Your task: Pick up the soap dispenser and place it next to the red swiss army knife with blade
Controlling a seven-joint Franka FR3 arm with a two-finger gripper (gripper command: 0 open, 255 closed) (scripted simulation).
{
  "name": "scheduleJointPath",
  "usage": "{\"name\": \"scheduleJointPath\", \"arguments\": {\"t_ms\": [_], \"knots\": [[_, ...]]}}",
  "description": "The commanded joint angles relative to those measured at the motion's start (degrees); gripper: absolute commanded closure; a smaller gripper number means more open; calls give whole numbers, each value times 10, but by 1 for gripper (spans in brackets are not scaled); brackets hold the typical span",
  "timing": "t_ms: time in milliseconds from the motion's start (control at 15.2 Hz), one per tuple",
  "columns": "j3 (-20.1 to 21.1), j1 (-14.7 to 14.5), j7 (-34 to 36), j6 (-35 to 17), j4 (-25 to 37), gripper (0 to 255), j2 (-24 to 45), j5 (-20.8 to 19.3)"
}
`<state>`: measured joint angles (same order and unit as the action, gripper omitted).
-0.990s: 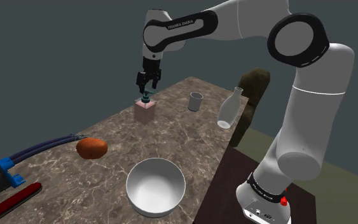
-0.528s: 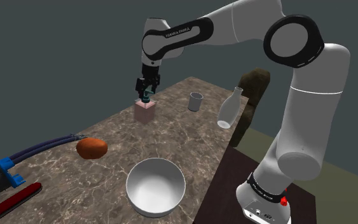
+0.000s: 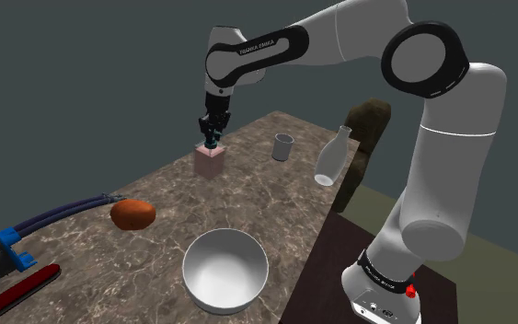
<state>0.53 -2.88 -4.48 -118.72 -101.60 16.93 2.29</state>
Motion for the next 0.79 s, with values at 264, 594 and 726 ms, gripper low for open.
{"name": "scheduleJointPath", "arguments": {"t_ms": [264,594,726], "knots": [[0,0,0,0,0,255,0,0],[0,0,1,20,13,255,-7,0],[0,0,1,34,22,255,-12,-1]]}}
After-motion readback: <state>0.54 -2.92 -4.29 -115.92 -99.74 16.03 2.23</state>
